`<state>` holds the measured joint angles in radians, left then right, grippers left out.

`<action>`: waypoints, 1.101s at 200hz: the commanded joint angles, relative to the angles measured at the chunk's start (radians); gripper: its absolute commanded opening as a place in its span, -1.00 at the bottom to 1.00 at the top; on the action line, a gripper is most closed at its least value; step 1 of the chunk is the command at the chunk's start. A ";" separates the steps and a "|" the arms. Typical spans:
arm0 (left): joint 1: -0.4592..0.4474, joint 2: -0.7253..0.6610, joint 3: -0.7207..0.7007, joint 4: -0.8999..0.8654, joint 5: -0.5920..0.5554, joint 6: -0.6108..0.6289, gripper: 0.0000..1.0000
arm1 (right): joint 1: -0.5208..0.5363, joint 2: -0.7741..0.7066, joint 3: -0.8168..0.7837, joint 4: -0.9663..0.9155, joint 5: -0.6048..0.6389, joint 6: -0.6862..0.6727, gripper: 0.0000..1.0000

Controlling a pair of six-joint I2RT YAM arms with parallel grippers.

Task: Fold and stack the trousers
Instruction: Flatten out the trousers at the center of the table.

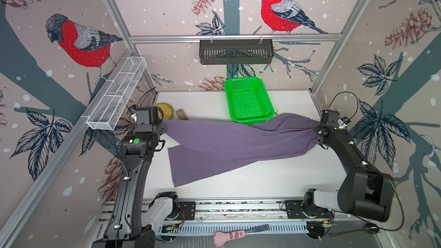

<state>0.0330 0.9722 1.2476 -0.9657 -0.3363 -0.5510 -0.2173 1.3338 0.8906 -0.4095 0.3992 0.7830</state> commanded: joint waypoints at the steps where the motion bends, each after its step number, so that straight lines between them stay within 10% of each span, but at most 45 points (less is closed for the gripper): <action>1: 0.003 -0.022 0.028 -0.153 -0.023 -0.004 -1.00 | -0.017 0.009 0.017 0.046 0.101 0.018 -0.91; 108: 0.002 -0.280 -0.262 -0.205 0.332 -0.176 -1.00 | -0.081 0.039 -0.002 0.090 0.144 -0.020 -0.74; 220: 0.002 -0.342 -0.442 -0.207 0.256 -0.189 -1.00 | 0.081 0.045 0.074 0.064 0.097 -0.119 0.44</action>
<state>0.0330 0.5983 0.8062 -1.2098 -0.0364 -0.7593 -0.2020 1.3998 0.9226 -0.3267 0.4881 0.7120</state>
